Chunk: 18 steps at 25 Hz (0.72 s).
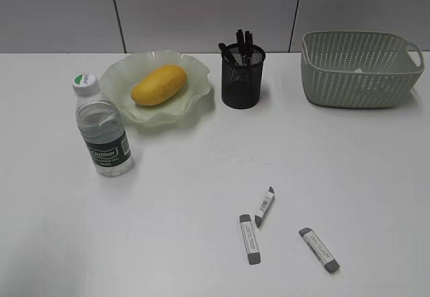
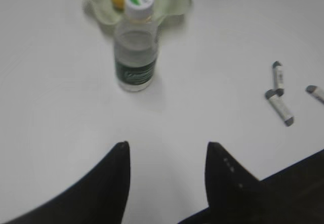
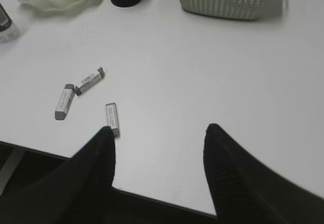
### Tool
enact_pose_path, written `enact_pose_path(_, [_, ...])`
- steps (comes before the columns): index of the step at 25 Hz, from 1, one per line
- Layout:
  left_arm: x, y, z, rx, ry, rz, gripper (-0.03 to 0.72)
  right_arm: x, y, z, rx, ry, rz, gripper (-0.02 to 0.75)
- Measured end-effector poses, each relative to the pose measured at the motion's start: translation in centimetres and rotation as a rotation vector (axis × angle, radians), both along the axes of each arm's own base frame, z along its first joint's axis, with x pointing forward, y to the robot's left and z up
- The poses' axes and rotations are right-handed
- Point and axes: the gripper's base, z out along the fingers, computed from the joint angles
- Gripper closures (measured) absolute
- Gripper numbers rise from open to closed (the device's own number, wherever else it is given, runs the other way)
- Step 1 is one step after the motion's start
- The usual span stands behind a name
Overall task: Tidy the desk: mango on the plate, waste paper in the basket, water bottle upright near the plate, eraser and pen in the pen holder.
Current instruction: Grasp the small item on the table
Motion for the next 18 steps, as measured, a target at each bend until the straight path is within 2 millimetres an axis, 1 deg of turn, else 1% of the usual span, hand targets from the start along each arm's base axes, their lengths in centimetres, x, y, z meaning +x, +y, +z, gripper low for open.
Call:
enact_pose_path(2, [2.7, -1.5, 0.6, -0.041, 0.032, -0.055, 0.33, 0.2, 0.2, -0.3, 0.004, -0.003, 0.008, 0.291])
enact_pose_path(4, [5.7, -3.6, 0.2, -0.036, 0.084, -0.125, 0.336, 0.2, 0.2, -0.2, 0.009, -0.01, 0.012, 0.291])
enact_pose_path(5, [6.8, -4.8, 0.2, -0.027, 0.082, -0.163, 0.337, 0.3, 0.2, -0.2, 0.012, -0.013, 0.013, 0.291])
enact_pose_path(6, [7.5, -6.4, 0.3, -0.019, 0.068, -0.221, 0.338, 0.3, 0.2, -0.2, 0.012, -0.014, 0.013, 0.291])
enact_pose_path(8, [8.8, -10.3, 0.0, 0.007, 0.056, -0.319, 0.34, 0.3, 0.3, -0.2, 0.013, -0.015, 0.014, 0.292])
enact_pose_path(9, [9.3, -12.7, -0.5, 0.031, 0.061, -0.367, 0.34, 0.3, 0.3, -0.2, 0.013, -0.015, 0.014, 0.293])
enact_pose_path(11, [9.8, -17.4, -2.1, 0.078, 0.121, -0.416, 0.337, 0.3, 0.3, -0.2, 0.013, -0.015, 0.014, 0.3])
enact_pose_path(14, [11.4, -23.3, -5.7, 0.187, 0.236, -0.447, 0.293, 0.3, 0.3, -0.2, 0.013, -0.015, 0.014, 0.32])
enact_pose_path(16, [12.8, -26.3, -8.5, 0.249, 0.307, -0.451, 0.254, 0.3, 0.3, -0.2, 0.013, -0.015, 0.014, 0.329])
enact_pose_path(18, [14.0, -28.4, -10.9, 0.297, 0.361, -0.453, 0.234, 0.3, 0.3, -0.2, 0.013, -0.015, 0.014, 0.334])
